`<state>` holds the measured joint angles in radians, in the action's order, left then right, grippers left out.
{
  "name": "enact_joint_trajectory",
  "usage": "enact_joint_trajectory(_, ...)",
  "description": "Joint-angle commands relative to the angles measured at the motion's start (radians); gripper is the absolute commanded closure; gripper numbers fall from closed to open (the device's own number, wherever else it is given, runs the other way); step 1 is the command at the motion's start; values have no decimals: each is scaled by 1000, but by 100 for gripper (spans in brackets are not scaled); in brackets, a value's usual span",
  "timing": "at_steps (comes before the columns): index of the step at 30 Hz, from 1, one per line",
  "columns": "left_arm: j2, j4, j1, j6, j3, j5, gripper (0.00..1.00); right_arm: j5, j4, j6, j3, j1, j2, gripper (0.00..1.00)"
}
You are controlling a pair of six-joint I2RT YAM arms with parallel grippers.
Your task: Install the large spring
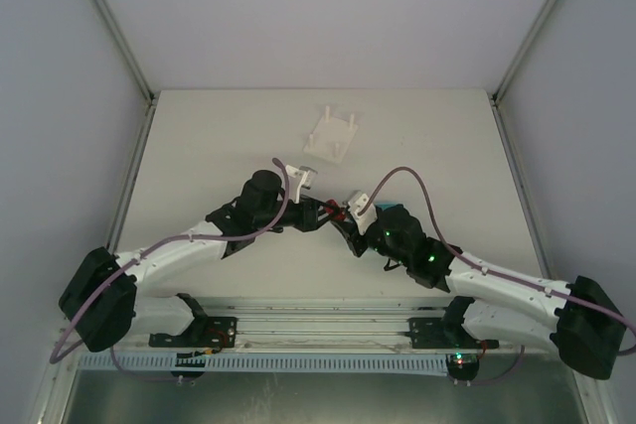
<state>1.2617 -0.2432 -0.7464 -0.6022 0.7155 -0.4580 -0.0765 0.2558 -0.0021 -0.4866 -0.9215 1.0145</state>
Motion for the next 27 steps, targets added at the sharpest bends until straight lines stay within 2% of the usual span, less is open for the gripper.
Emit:
enact_joint_trajectory(1, 2, -20, -4, -14, 35, -34, 56, 6, 59, -13, 2, -10, 5, 93)
enact_joint_trajectory(11, 11, -47, -4, -31, 29, -35, 59, 21, 62, -15, 2, -13, 19, 93)
enact_joint_trajectory(14, 9, -49, -4, -33, 26, -36, 67, 19, 63, -15, 6, -13, 14, 93)
enact_joint_trajectory(19, 1, -53, -5, -39, 22, -33, 88, 14, 62, -13, 6, -13, 24, 91)
enact_joint_trajectory(21, 0, -46, -4, -41, 34, -30, 95, 2, 52, -1, 2, -13, 29, 82)
enact_joint_trajectory(22, -2, -38, -4, -37, 40, -25, 100, -1, 45, 3, -3, -13, 31, 73)
enact_joint_trajectory(27, -15, 87, -5, 26, 110, 111, 100, -64, -85, 66, -46, -13, 8, 35)
